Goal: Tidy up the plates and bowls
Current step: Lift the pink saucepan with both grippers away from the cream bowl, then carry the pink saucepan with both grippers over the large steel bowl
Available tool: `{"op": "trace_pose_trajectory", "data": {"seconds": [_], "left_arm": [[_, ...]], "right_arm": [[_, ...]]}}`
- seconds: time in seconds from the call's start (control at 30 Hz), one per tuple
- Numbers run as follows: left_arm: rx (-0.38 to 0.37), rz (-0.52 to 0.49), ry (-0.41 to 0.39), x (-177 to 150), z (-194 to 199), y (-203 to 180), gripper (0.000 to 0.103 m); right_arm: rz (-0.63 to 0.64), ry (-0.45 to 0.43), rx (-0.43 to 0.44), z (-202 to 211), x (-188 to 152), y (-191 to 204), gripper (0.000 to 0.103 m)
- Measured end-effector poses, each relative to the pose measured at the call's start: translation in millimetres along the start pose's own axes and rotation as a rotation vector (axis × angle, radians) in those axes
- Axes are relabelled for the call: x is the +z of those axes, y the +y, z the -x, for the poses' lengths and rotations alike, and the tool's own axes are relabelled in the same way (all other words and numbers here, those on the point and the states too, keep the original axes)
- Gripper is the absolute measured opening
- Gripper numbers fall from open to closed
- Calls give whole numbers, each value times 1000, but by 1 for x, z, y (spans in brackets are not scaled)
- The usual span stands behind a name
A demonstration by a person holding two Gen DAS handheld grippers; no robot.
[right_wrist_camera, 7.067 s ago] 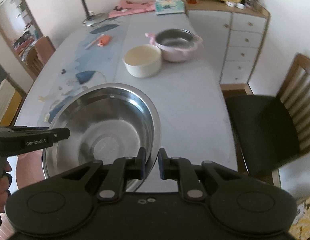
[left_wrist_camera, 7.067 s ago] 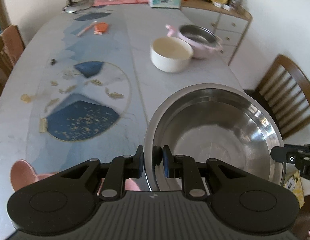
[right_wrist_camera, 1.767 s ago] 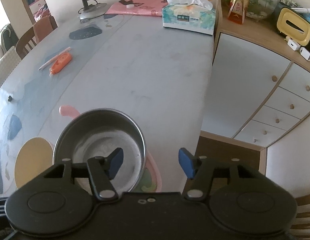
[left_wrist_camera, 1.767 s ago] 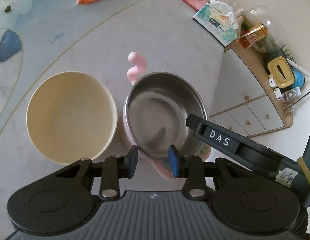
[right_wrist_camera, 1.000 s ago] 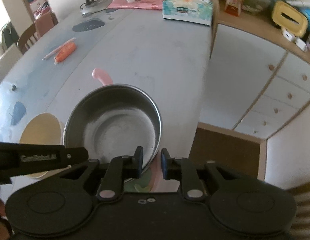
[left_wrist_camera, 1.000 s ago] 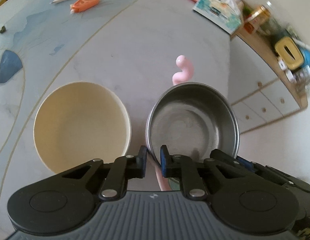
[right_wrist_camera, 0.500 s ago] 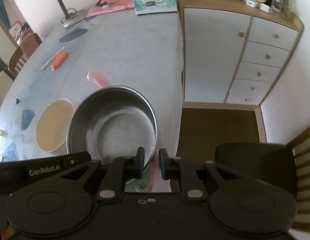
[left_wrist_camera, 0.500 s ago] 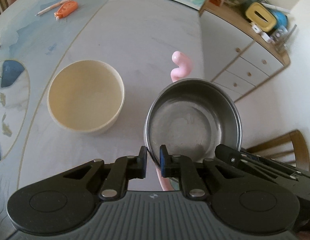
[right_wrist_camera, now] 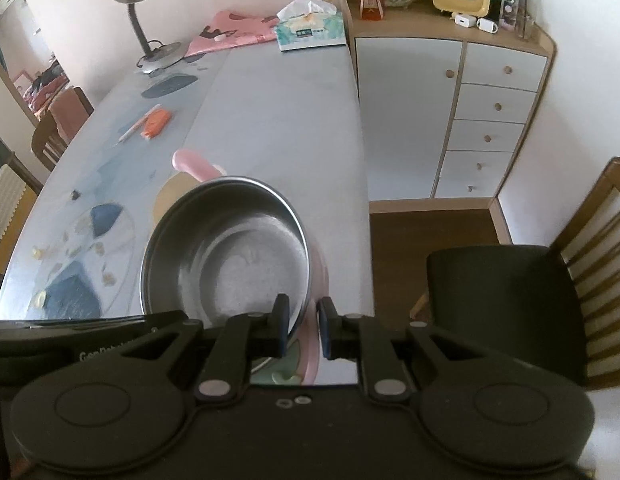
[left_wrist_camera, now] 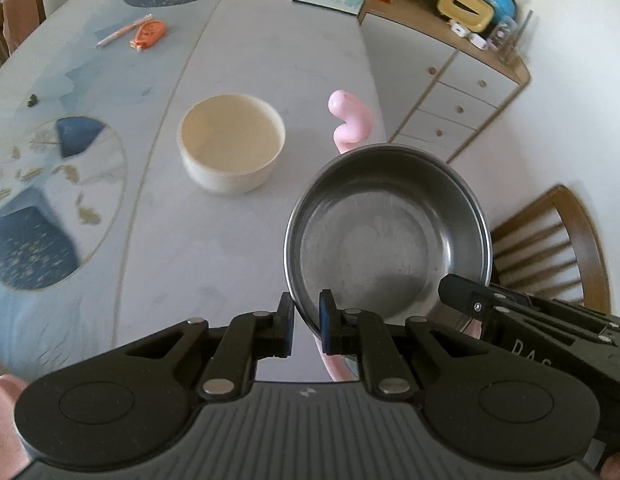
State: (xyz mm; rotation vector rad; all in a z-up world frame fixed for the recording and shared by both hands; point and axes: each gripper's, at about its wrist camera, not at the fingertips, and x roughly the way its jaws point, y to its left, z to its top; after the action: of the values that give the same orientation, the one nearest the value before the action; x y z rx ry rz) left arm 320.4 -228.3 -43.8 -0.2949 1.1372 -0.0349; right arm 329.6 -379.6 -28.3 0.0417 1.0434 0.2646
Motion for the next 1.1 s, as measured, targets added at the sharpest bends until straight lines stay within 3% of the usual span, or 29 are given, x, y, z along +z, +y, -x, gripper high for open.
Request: {"op": "trace_pose_trajectory", "data": {"seconds": [0.3,0.53,1.1], "left_arm": [[2,-73,16,-58,58,41,11],[-4,-131,26,-92,81,61,11],[9,-203,133,-158,70,85,11]], "right_arm": [[-46,-16,-5,48,-63,54,15],[-114,-13,-5,65,-105,77,16],[-229,63,-6,62,-184,93,16]]}}
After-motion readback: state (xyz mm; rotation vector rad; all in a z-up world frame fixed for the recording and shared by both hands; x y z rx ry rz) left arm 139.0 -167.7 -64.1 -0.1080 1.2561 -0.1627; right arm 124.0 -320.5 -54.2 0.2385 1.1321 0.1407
